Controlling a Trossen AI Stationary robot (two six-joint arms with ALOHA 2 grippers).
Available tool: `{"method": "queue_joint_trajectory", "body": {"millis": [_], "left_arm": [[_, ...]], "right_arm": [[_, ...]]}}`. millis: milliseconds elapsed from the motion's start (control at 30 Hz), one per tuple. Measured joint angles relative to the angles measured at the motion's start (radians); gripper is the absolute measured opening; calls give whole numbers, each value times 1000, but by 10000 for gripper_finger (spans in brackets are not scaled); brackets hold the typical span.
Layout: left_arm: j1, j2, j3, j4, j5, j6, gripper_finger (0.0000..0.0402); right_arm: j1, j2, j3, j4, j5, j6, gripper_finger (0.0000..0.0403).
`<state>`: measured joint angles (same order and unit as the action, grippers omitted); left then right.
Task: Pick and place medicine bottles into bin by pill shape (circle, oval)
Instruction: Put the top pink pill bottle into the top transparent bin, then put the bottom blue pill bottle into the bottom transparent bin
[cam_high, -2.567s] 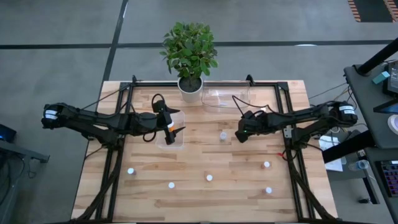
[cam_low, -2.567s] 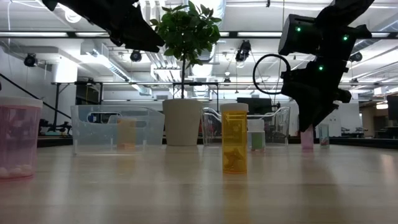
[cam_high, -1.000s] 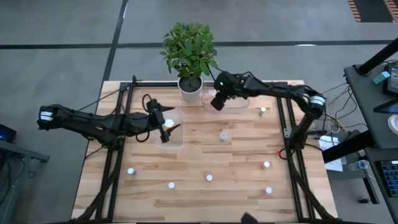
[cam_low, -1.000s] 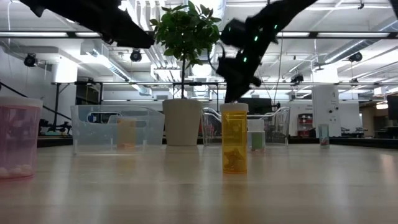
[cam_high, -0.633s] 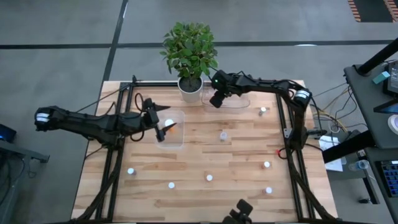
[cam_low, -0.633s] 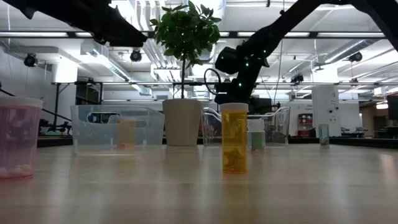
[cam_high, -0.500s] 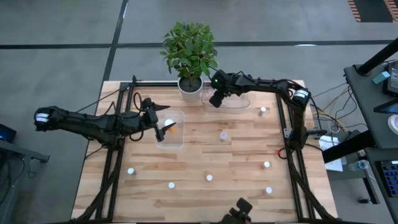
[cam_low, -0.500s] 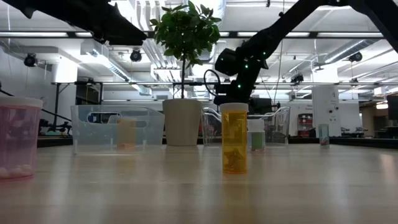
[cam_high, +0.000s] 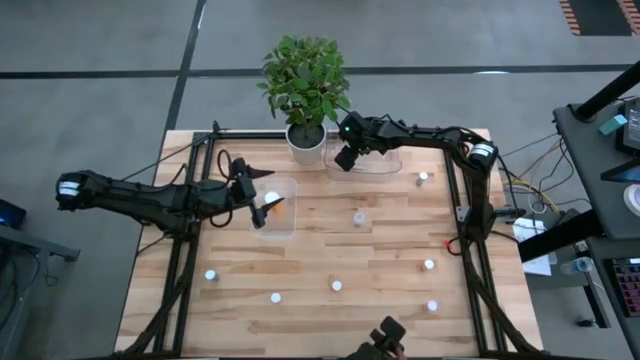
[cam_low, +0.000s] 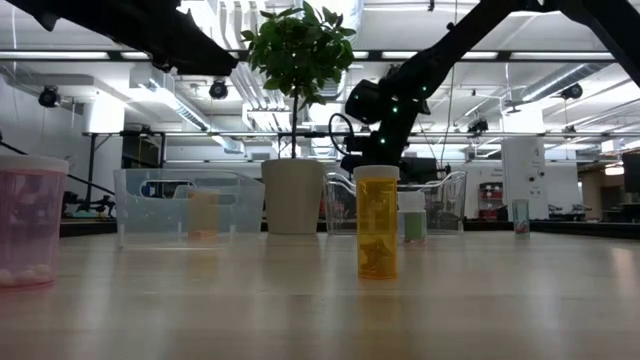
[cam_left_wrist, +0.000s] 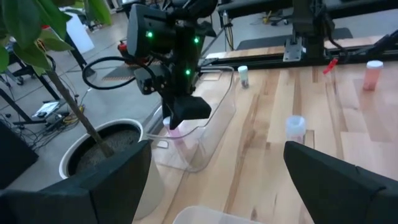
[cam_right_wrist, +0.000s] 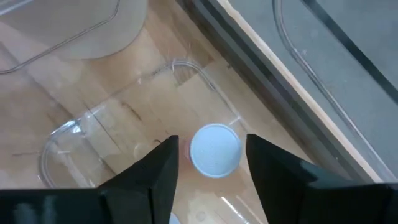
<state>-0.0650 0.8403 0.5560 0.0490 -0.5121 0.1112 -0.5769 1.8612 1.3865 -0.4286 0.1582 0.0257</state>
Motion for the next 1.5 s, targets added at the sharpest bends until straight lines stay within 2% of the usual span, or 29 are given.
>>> {"method": "queue_joint_trajectory", "body": {"millis": [167,433,633,800,967,1233,1333,1500], "left_arm": [[0,3,0,0,0,-1,350],[0,15,0,0,0,-7,350],[-6,50,0,19,6,-116,350],[-76,121,0,82,17,-232,350],[-167,226,25,190,16,-287,350],[-272,387,154,222,12,-373,350],[-314,441,224,181,12,-415,350],[-368,511,353,19,13,-503,350]], "right_arm": [[0,-20,0,-3,1,0,200],[18,-118,-3,-76,-1,9,201],[122,-235,-70,-111,-2,4,200],[244,-363,-141,-101,-1,-2,189],[375,-498,-262,10,-1,-19,177],[557,-690,-519,261,0,-12,162],[620,-739,-602,319,-1,17,156],[692,-785,-715,427,1,53,146]]}}
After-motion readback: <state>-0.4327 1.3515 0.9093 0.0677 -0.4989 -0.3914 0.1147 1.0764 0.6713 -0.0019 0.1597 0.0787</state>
